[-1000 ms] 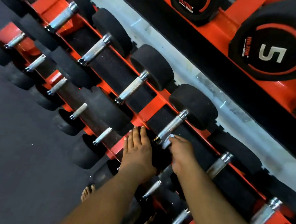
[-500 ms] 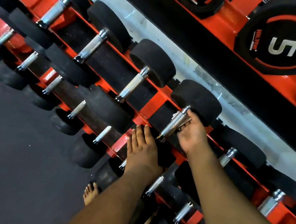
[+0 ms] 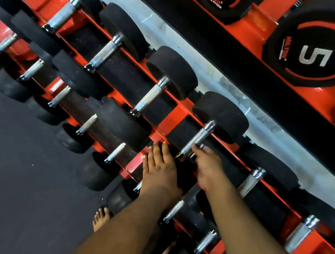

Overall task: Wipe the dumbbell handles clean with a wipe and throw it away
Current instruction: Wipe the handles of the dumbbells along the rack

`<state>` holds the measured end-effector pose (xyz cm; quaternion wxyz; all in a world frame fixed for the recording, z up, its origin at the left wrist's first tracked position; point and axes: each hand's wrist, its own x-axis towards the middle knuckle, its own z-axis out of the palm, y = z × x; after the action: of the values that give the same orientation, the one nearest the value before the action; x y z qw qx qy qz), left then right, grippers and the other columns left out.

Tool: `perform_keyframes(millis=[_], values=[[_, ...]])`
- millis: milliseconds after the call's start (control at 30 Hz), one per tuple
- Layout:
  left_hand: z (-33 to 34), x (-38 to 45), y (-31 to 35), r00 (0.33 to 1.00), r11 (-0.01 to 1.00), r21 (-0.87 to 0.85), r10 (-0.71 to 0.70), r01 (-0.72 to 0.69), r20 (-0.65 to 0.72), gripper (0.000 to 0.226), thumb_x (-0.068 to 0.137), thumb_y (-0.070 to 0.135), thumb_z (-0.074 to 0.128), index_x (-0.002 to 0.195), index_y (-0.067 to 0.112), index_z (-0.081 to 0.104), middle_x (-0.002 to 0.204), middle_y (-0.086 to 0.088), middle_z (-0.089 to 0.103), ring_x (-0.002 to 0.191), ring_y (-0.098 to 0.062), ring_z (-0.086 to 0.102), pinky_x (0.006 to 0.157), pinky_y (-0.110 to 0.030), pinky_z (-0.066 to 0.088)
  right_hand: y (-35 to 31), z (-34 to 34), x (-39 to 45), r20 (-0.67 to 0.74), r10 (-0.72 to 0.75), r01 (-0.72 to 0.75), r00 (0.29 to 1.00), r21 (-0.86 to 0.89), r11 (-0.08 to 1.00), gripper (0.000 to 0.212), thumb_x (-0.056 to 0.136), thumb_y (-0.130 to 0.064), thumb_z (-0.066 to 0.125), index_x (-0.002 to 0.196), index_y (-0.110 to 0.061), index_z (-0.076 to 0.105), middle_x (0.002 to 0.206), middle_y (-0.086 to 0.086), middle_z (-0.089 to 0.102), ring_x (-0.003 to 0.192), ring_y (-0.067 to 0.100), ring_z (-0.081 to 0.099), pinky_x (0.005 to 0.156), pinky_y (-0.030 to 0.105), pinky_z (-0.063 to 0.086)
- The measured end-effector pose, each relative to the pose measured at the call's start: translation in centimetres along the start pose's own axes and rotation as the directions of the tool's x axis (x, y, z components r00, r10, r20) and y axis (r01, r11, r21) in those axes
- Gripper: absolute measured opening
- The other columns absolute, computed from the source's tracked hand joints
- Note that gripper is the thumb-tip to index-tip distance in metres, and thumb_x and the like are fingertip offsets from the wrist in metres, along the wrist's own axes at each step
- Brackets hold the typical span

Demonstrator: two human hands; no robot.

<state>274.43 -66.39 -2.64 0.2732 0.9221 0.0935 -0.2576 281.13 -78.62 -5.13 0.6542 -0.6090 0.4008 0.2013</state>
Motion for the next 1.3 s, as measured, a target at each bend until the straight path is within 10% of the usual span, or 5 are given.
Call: perform_keyframes(millis=[467,633,767,933,1300], values=[[-6.7,2.4,-7.6,0.898,0.992,0.098,0.110,-0.075,-0.426,0.117,0.081,0.069,0.067,0.162,0.010,0.007,0.170,-0.013,0.000,0.156,-0.024,-0.013,0.125,-0.049,-0.007,-1.9,3.5,-4.8,0.091,-0.424,0.433,0.901,-0.215,0.875,0.033,0.098,-0.006,0.056,0.121,-0.023,0.071,0.109,-0.006,0.076,0.104,0.010,0.071,0.094,0.029,0.054],[-10.4,5.4,-9.8,0.969,0.995,0.103,0.018,0.008,-0.248,0.127,0.083,0.063,0.070,0.159,0.008,-0.014,0.169,-0.015,-0.014,0.155,-0.027,-0.019,0.127,-0.048,-0.004,-4.0,10.1,-3.3,0.412,-0.659,0.761,0.630,-0.497,0.418,0.037,0.099,-0.005,0.055,0.131,-0.019,0.066,0.125,-0.002,0.070,0.114,0.009,0.064,0.096,0.015,0.049],[-12.0,7.5,-9.3,0.983,1.000,0.024,-0.013,0.017,-0.182,0.129,0.081,0.058,0.074,0.158,0.002,-0.013,0.168,-0.019,-0.012,0.156,-0.030,-0.015,0.127,-0.046,-0.003,-4.5,14.3,0.8,0.670,-0.645,0.787,0.368,-0.594,-0.168,0.043,0.095,-0.006,0.050,0.134,-0.018,0.064,0.135,0.006,0.065,0.126,0.022,0.060,0.106,0.043,0.048],[-12.3,9.3,-9.4,0.990,0.996,-0.053,-0.076,0.070,-0.119,0.146,0.069,0.052,0.085,0.156,0.001,-0.020,0.167,-0.019,-0.018,0.155,-0.029,-0.019,0.127,-0.044,-0.006,-3.9,14.6,3.5,0.887,-0.311,0.536,0.342,-0.456,-0.710,0.053,0.090,-0.015,0.033,0.135,-0.017,0.062,0.143,0.006,0.059,0.137,0.026,0.050,0.116,0.057,0.033],[-13.5,9.6,-9.5,0.995,0.992,-0.080,-0.103,0.102,-0.010,0.152,0.062,0.048,0.092,0.157,0.004,-0.019,0.168,-0.017,-0.014,0.155,-0.030,-0.018,0.126,-0.044,-0.009,-3.7,12.2,3.6,0.879,-0.140,0.311,0.455,-0.305,-0.900,0.073,0.099,-0.024,0.028,0.158,-0.007,-0.012,0.165,0.017,-0.021,0.153,0.035,-0.017,0.120,0.060,0.009]])
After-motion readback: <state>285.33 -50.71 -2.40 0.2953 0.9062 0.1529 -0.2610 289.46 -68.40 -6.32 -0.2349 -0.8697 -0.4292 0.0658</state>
